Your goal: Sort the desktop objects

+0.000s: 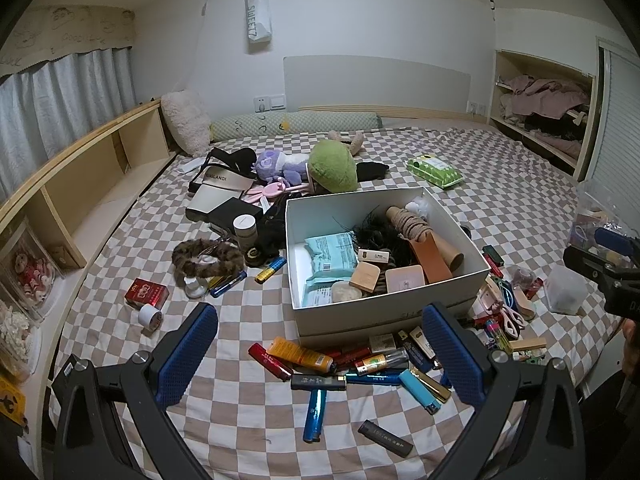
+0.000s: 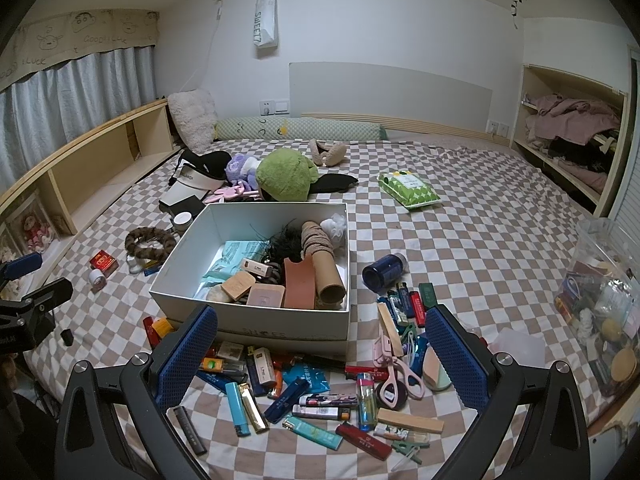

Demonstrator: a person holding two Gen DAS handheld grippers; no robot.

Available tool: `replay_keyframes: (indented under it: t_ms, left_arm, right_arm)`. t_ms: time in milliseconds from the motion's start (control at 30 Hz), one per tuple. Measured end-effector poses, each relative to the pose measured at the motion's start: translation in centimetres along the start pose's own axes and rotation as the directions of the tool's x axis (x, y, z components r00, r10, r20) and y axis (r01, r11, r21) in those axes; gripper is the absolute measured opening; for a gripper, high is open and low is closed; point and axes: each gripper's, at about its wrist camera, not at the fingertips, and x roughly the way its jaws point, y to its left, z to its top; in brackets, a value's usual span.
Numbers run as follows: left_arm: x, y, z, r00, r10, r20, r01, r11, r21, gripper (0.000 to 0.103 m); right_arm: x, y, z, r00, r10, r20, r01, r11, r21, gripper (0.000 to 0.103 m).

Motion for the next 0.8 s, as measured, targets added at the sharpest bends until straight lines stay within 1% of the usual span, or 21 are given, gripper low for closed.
replay_keyframes:
  t_ms: [667, 800]
  left_arm:
    - [0.27, -0.4, -0.19, 1.0, -0.001, 0.002, 0.001, 1.0, 0.012, 0.103]
    - [0.27, -0.65, -0.04, 1.0, -0.013, 0.003, 0.013, 1.0, 0.011, 0.103]
  right_arm:
    - [0.16, 0.05, 0.06, 1.0, -0.005, -0.005, 0.005, 1.0, -0.01, 0.103]
    - [-0.07, 0.11, 0.04, 1.0, -0.002, 0.015, 0.002, 1.0, -0.017, 0.103]
